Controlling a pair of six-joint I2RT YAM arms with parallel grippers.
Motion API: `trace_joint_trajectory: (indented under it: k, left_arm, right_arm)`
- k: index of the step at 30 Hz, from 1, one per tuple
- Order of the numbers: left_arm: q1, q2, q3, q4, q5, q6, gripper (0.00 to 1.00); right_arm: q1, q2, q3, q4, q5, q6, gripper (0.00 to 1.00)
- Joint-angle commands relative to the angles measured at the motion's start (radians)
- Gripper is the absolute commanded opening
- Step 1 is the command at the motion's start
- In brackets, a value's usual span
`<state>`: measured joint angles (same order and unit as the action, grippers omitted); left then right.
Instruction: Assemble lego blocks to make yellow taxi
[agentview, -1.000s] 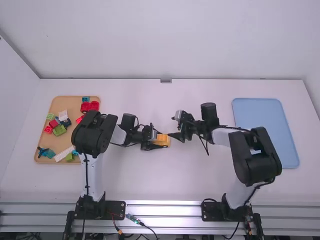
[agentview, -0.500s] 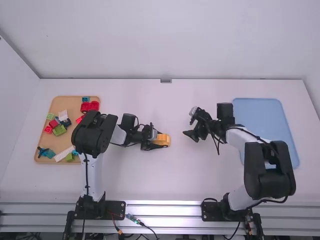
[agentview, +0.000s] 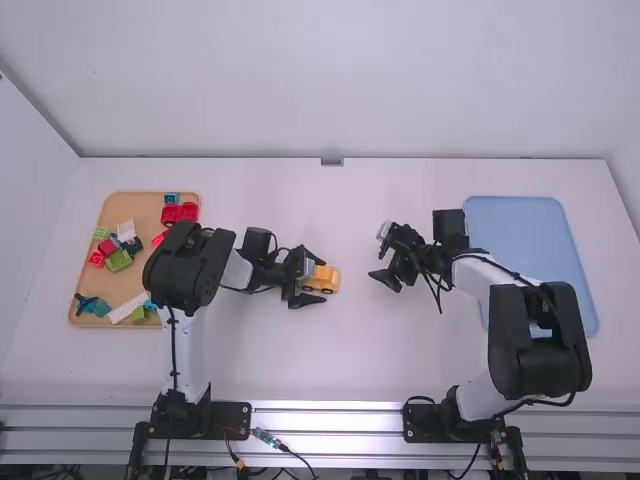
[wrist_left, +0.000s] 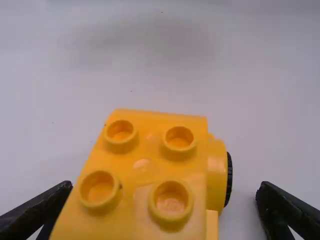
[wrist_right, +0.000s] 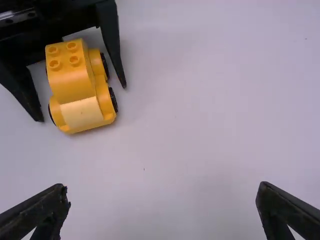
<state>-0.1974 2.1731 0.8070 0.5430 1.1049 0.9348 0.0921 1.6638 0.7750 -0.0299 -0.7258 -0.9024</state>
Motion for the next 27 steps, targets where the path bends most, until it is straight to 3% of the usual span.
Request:
trace_joint_trajectory:
  k: [1,10,18,23,27]
  left_arm:
    - [0.001,-0.012,-0.002,-0.025,-0.049,0.018,0.99]
    - [0.001,-0.190,-0.036,-0.145,-0.180,0.026,0.99]
    - [0.024,-0.345,-0.007,-0.380,-0.195,0.141,0.99]
    - [0.080,-0.405,0.053,-0.538,-0.185,0.205,0.99]
    - [0.182,-0.422,0.122,-0.699,-0.053,0.345,0.99]
  right_arm:
    - [0.008,-0.023,0.009,-0.005,-0.006,-0.016,0.99]
    - [0.013,0.006,0.009,-0.005,-0.006,-0.023,0.99]
    - [0.047,0.149,0.009,0.088,-0.089,-0.023,0.99]
    - [0.109,0.203,0.009,0.164,-0.172,-0.021,0.99]
    - [0.185,0.247,0.007,0.262,-0.164,0.053,0.99]
